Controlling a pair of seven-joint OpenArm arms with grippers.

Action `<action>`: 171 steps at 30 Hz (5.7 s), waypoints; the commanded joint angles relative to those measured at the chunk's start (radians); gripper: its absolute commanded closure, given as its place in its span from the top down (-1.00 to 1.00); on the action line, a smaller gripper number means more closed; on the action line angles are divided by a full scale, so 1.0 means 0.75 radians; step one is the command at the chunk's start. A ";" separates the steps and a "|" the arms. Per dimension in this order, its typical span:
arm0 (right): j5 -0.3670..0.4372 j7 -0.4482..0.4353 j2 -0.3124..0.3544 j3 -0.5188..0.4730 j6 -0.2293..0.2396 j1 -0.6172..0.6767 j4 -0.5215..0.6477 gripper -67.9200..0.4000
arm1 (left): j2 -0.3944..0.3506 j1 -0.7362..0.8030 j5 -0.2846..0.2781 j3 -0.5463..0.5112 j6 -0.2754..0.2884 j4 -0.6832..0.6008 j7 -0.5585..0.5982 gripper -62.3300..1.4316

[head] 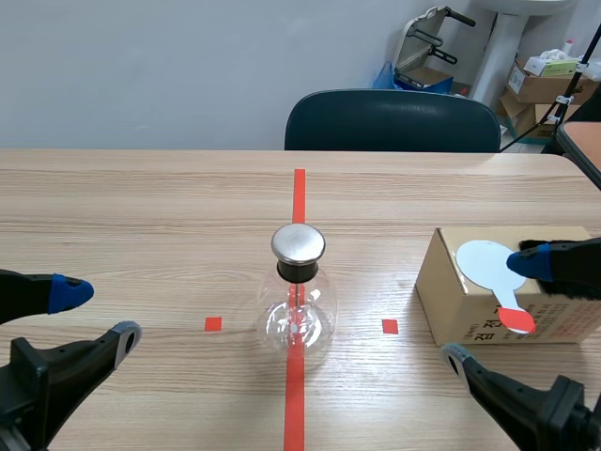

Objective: Do the electroscope experiment

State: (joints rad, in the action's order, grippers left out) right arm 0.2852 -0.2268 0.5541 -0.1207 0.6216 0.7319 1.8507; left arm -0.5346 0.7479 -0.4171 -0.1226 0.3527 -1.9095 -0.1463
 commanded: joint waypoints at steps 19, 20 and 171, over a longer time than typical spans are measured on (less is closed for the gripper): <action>-0.054 -0.021 0.000 0.000 -0.004 0.003 0.009 1.00 | -0.004 -0.004 -0.014 0.011 0.130 -0.021 0.072 0.32; -0.093 -0.032 -0.001 0.000 -0.004 0.003 0.015 1.00 | -0.010 -0.004 -0.014 0.021 0.139 -0.021 0.085 0.32; -2.007 -0.039 -0.529 0.170 -1.426 -0.245 -0.542 -0.96 | -0.308 -0.026 0.063 0.402 0.148 -0.116 0.375 0.85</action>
State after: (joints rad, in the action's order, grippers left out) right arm -1.2201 -0.2607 0.1467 0.0116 -0.4412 0.5545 1.4364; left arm -0.7677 0.7254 -0.3599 0.1810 0.4641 -1.9720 0.1215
